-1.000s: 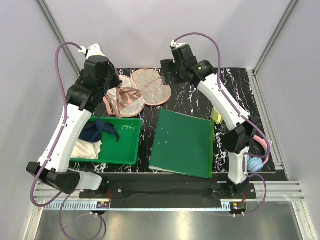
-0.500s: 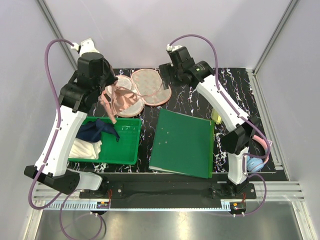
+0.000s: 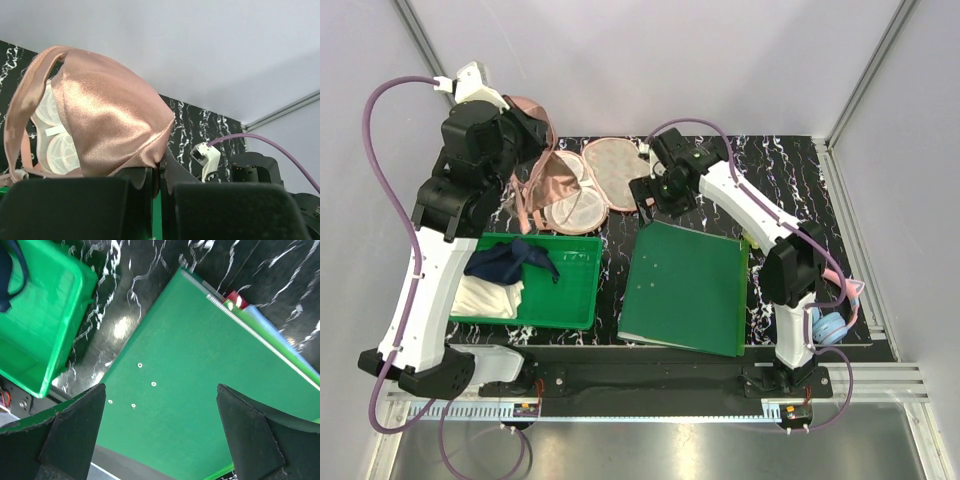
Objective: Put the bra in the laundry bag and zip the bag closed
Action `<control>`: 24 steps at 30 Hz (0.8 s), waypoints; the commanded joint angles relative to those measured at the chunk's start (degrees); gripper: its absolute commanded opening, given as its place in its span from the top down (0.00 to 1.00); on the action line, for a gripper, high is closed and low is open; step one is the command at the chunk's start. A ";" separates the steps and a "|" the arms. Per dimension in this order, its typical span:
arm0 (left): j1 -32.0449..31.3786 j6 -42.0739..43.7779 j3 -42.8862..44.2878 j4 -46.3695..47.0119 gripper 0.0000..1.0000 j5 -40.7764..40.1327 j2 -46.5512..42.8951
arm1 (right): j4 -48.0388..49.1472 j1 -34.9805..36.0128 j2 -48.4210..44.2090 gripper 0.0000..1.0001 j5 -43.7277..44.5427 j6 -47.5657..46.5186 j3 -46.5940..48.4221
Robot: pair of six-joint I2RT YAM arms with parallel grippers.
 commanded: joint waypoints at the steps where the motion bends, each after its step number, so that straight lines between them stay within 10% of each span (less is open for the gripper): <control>1: 0.31 -2.74 3.53 1.20 1.00 -2.15 -0.74 | 0.68 -0.17 -1.59 0.01 2.54 0.94 5.56; 7: 0.31 -4.66 2.83 0.05 1.00 -4.79 -0.30 | 44.32 4.12 -19.17 0.00 -10.39 14.64 -16.42; 24: 0.31 -9.15 0.11 -1.18 1.00 -4.62 -1.09 | 51.94 14.06 -3.71 0.00 -4.86 14.91 3.09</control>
